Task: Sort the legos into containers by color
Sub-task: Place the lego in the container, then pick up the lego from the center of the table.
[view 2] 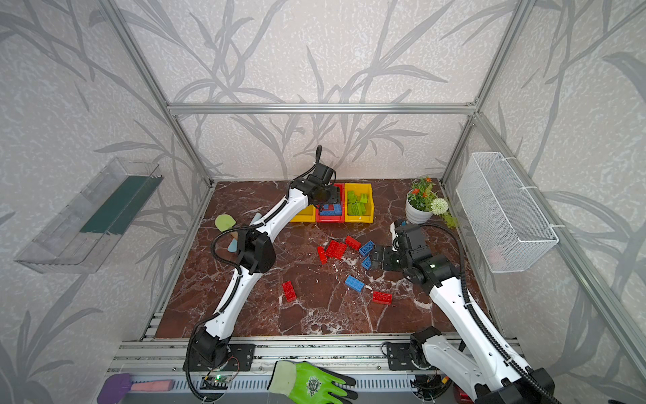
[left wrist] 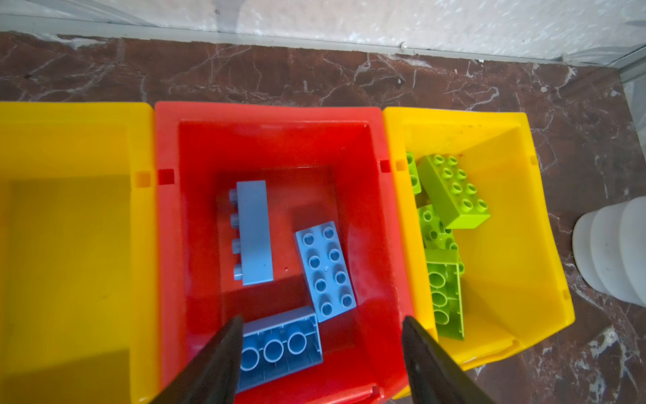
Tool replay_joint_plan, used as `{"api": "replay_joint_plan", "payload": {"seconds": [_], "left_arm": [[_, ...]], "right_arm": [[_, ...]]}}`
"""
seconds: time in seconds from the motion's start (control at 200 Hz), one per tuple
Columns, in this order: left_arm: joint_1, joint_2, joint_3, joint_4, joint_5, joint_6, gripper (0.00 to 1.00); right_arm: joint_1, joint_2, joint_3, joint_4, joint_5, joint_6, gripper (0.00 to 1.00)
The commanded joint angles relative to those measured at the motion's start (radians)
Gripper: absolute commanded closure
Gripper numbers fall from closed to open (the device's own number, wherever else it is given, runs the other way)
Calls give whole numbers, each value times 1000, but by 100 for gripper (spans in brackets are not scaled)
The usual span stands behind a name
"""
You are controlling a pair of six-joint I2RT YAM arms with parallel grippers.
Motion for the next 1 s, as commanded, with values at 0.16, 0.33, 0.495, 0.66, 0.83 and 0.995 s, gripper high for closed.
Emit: {"api": "replay_joint_plan", "payload": {"seconds": [0.16, 0.33, 0.495, 0.66, 0.83, 0.995], "left_arm": [[-103, -260, -307, 61, -3, 111, 32], [-169, -380, -520, 127, -14, 128, 32], [-231, -448, -659, 187, -5, 140, 33], [-279, -435, -681, 195, -10, 152, 35], [-306, -364, -618, 182, 19, 167, 36], [-327, -263, -500, 131, 23, 198, 36]], "right_arm": [[-3, -128, -21, -86, 17, 27, 1], [-3, -228, -63, -150, 36, 43, 1], [-1, -342, -101, -197, 26, 87, 1], [-1, -402, -113, -238, 23, 130, 1], [-1, -425, -104, -261, 31, 146, 1], [0, -433, -102, -268, 31, 152, 1]]}}
